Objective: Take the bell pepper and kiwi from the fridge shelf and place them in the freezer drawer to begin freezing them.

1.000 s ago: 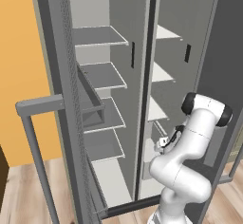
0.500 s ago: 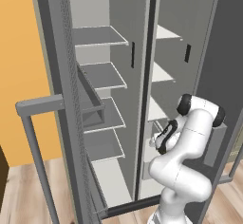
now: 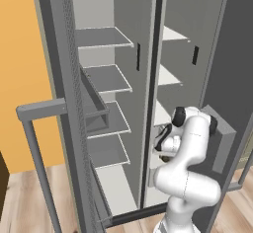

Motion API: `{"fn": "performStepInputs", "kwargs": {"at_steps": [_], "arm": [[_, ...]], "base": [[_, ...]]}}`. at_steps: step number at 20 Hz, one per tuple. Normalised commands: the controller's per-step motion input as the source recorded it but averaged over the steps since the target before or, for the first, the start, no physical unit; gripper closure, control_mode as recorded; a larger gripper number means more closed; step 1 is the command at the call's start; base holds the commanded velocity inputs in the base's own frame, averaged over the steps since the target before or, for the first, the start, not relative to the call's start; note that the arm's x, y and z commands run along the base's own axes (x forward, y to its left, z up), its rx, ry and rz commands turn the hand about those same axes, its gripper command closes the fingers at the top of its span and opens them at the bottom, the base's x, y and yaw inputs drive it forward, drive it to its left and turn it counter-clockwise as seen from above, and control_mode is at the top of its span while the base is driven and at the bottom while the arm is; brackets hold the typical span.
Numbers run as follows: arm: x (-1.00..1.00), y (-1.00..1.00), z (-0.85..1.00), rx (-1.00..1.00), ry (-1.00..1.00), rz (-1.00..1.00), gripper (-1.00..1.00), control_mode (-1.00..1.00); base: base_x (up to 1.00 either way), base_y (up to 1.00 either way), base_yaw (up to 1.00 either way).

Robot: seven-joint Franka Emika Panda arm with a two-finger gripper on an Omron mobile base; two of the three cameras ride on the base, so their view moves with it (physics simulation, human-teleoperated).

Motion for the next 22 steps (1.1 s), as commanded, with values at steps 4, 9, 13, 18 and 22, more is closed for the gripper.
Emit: {"fn": "performStepInputs", "kwargs": {"at_steps": [4,9,13,18,22], "arm": [[0.04,0.01,-0.72,0.0,0.1,0.0,1.0,-1.0],[0.03,0.04,-0.65,0.0,0.1,0.01,1.0,-1.0],[-0.11,0.0,-0.56,0.0,0.09,0.06,1.0,-1.0],[-0.35,0.03,-0.47,0.0,0.03,0.07,1.0,-1.0],[-0.3,0.05,-0.09,0.0,0.0,0.05,-1.0,-1.0]], "base": [[0.0,0.0,0.0],[0.0,0.0,0.0],[0.0,0.0,0.0],[0.0,0.0,0.0],[0.0,0.0,0.0]]}}
